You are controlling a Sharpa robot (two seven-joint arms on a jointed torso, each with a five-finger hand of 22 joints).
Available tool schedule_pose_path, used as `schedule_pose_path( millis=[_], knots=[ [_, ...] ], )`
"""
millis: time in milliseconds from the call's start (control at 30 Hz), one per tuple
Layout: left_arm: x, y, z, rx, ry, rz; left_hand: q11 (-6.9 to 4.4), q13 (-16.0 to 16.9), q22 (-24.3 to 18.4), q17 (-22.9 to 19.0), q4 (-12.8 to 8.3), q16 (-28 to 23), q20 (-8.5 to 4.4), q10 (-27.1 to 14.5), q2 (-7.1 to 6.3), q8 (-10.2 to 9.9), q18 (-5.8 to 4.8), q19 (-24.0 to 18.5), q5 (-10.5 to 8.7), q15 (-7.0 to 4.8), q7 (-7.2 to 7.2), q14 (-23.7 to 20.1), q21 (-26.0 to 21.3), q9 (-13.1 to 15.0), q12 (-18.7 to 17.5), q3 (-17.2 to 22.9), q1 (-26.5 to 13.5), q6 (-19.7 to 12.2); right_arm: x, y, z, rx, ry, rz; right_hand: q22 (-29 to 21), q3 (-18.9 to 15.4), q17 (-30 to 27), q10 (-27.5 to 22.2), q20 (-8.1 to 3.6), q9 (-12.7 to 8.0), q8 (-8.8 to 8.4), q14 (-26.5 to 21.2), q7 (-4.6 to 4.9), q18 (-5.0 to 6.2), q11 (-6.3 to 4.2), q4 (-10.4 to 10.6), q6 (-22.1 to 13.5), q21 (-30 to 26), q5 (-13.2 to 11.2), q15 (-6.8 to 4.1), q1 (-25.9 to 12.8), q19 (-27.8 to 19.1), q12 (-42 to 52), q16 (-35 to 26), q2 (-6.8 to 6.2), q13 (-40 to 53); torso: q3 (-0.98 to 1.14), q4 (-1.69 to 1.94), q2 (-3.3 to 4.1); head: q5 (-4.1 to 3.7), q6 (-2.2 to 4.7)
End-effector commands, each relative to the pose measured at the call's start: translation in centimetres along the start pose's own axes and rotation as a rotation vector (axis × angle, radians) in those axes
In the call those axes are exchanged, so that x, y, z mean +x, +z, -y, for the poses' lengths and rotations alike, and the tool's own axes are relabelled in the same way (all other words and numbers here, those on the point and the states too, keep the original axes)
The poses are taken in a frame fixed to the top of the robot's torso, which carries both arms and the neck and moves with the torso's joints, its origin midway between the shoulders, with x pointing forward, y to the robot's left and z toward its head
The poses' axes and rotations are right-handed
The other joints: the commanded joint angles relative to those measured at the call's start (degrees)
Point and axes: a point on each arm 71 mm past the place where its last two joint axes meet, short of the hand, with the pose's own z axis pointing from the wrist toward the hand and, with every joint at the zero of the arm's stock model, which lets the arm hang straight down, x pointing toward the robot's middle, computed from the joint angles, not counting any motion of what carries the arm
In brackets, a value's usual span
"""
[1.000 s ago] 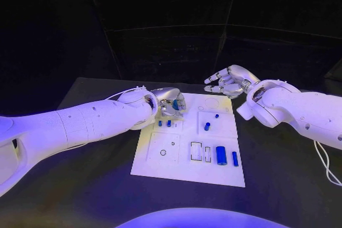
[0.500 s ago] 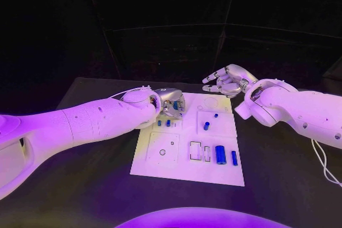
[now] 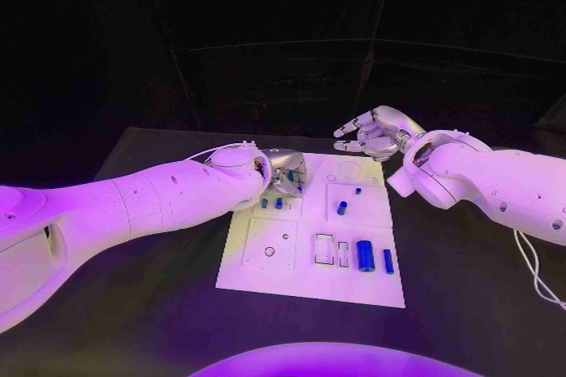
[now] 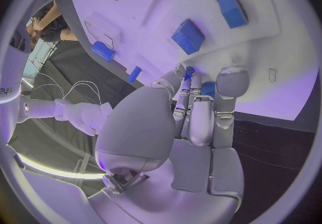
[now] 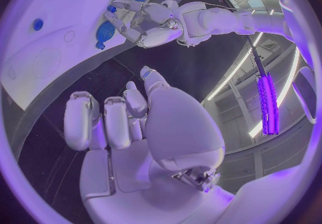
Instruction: Assemble the parts on the task board
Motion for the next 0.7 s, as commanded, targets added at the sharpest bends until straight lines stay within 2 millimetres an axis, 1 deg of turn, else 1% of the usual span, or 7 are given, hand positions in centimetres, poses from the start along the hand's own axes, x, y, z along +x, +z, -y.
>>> schedule_pose_path(
  millis=[33, 300, 400, 500, 567, 633, 700],
  knots=[
    [0.23, 0.17, 0.03, -0.010, 0.014, -0.033, -0.11, -0.22, 1.11, -0.17, -0.09, -0.13, -0.08, 1.01, 0.47, -0.31, -0.77, 0.43, -0.23, -0.35, -0.14, 1.44, 1.15, -0.05, -0.22, 0.53, -0.32, 0.76, 0.03, 0.08, -0.22, -0.013, 0.002, -0.005, 0.14, 0.27, 0.00, -0.29, -0.15, -0.02, 0.23, 2.18, 0.00, 1.10, -0.02, 0.05, -0.26, -0.20, 0.29, -0.32, -0.46, -0.42, -0.07, -0.23, 0.24, -0.02, -0.01, -0.03, 0.02, -0.06, -0.09],
    [0.29, 0.35, 0.04, -0.013, 0.016, -0.041, -0.29, -0.71, 2.09, -0.49, -0.20, -0.16, -0.21, 2.10, 0.42, -0.65, -0.93, 0.55, -0.23, -0.50, -0.28, 1.48, 2.05, -0.11, -0.64, 1.08, -0.66, 1.55, 0.07, 0.11, -0.25, -0.013, 0.003, -0.007, 0.14, 0.27, 0.00, -0.29, -0.15, -0.02, 0.23, 2.18, 0.00, 1.10, -0.02, 0.05, -0.26, -0.20, 0.29, -0.32, -0.46, -0.42, -0.07, -0.23, 0.24, -0.02, 0.00, 0.02, -0.04, -0.15, -0.11],
    [0.30, 0.39, -0.07, -0.023, 0.016, -0.043, -0.48, -0.97, 3.04, -0.57, -0.62, -0.09, -0.34, 3.35, 0.85, -0.99, -1.08, 0.67, -0.21, -0.71, -0.33, 1.52, 2.93, -0.16, -0.85, 2.11, -0.20, 2.03, 0.09, 0.13, -0.27, -0.014, 0.003, -0.007, 0.14, 0.27, 0.00, -0.29, -0.15, -0.02, 0.23, 2.18, 0.00, 1.10, -0.02, 0.05, -0.26, -0.20, 0.29, -0.32, -0.46, -0.42, -0.07, -0.23, 0.24, -0.02, -0.01, 0.04, -0.03, -0.22, -0.12],
    [0.29, 0.40, -0.22, -0.035, 0.021, -0.043, -0.63, -1.32, 3.71, -0.60, -2.14, 0.03, -0.57, 4.55, 1.89, -1.49, -1.15, 0.71, -0.22, -0.94, -0.26, 1.57, 3.54, -0.21, -1.46, 4.92, 1.86, 2.59, 0.11, 0.14, -0.28, -0.014, 0.003, -0.007, 0.14, 0.27, 0.00, -0.29, -0.15, -0.02, 0.23, 2.18, 0.00, 1.10, -0.02, 0.05, -0.26, -0.20, 0.29, -0.32, -0.46, -0.42, -0.07, -0.23, 0.24, -0.02, -0.01, 0.06, -0.05, -0.23, -0.09],
    [0.24, 0.38, -0.35, -0.042, 0.024, -0.038, -0.59, -1.47, 4.04, -0.63, -3.28, 0.12, -0.62, 5.30, 2.27, -1.77, -1.23, 0.66, -0.20, -0.94, -0.15, 1.59, 3.82, -0.20, -1.95, 7.22, 2.81, 3.20, 0.11, 0.15, -0.28, -0.014, 0.003, -0.008, 0.14, 0.27, 0.00, -0.29, -0.15, -0.02, 0.23, 2.18, 0.00, 1.10, -0.02, 0.05, -0.26, -0.20, 0.29, -0.32, -0.46, -0.42, -0.07, -0.23, 0.24, -0.02, -0.02, 0.04, -0.05, -0.23, -0.10],
    [0.16, 0.36, -0.45, -0.045, 0.025, -0.028, -0.59, -1.47, 4.54, -0.49, -4.09, 0.30, -0.64, 6.22, 2.35, -1.88, -1.32, 0.65, -0.18, -0.93, -0.11, 1.65, 4.26, -0.14, -2.29, 9.14, 2.93, 4.05, 0.12, 0.15, -0.28, -0.015, 0.003, -0.008, 0.14, 0.27, 0.00, -0.29, -0.15, -0.02, 0.23, 2.18, 0.00, 1.10, -0.02, 0.05, -0.26, -0.20, 0.29, -0.32, -0.46, -0.42, -0.07, -0.23, 0.24, -0.02, -0.04, 0.03, -0.02, -0.24, -0.07],
    [0.08, 0.34, -0.49, -0.041, 0.025, -0.017, -0.59, -1.47, 5.22, -0.52, -4.99, 0.51, -0.65, 7.50, 1.95, -2.29, -1.42, 0.59, -0.01, -0.96, -0.07, 1.67, 4.85, -0.14, -3.09, 11.89, 1.81, 5.22, 0.13, 0.17, -0.30, -0.015, 0.003, -0.008, 0.14, 0.27, 0.00, -0.29, -0.15, -0.02, 0.23, 2.18, 0.00, 1.10, -0.02, 0.05, -0.26, -0.20, 0.29, -0.32, -0.46, -0.42, -0.07, -0.23, 0.24, -0.02, -0.02, 0.00, -0.01, -0.25, -0.01]
  ],
)
